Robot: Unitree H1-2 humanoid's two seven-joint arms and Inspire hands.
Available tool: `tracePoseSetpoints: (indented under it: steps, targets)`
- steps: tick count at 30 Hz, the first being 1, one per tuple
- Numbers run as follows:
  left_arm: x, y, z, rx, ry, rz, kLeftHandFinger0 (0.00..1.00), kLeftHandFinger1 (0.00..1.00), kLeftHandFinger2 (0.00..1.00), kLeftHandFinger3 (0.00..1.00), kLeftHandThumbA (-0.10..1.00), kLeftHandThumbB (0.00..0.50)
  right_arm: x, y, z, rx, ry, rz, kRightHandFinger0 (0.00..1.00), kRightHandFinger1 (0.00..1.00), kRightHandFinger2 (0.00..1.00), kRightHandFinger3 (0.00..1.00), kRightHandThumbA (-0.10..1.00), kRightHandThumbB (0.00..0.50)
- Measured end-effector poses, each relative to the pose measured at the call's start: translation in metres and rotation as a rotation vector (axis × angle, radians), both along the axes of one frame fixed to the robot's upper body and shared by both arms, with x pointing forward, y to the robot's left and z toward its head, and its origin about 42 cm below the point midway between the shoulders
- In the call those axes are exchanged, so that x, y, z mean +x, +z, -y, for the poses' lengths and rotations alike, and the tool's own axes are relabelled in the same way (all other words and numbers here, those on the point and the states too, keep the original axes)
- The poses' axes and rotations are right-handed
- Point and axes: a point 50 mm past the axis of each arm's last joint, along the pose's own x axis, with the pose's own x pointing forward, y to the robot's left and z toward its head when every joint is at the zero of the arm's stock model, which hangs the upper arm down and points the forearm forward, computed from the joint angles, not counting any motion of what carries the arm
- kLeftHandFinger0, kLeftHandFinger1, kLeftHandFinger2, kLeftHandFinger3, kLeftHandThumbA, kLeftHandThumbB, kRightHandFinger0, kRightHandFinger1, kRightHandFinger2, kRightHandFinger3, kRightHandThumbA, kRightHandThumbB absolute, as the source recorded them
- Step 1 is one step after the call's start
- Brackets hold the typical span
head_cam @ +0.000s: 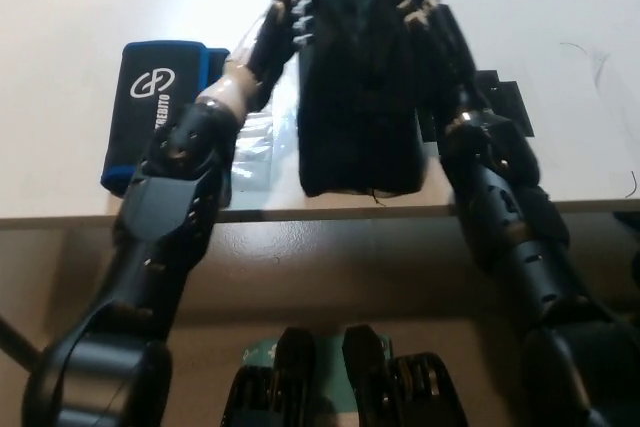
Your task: Use both hands to pick up the lunch bag on the right hand side and smoothly move it near the note book on the left hand side
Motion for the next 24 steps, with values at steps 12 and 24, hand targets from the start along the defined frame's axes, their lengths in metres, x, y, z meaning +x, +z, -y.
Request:
tracePoseSetpoints:
  steps: [12,24]
  targets:
    - [-0.023,-0.020,-0.053,-0.050,0.095,0.005,1.00,1.00,1.00,1.00,1.00,0.431,-0.004,0.009,-0.066,-0.033,0.121,-0.020,1.00,1.00,1.00,1.00,1.00,0.415]
    - [-0.034,-0.012,-0.084,-0.054,0.132,0.019,1.00,1.00,1.00,1.00,1.00,0.419,-0.012,0.011,-0.100,-0.065,0.172,-0.019,1.00,1.00,1.00,1.00,1.00,0.435]
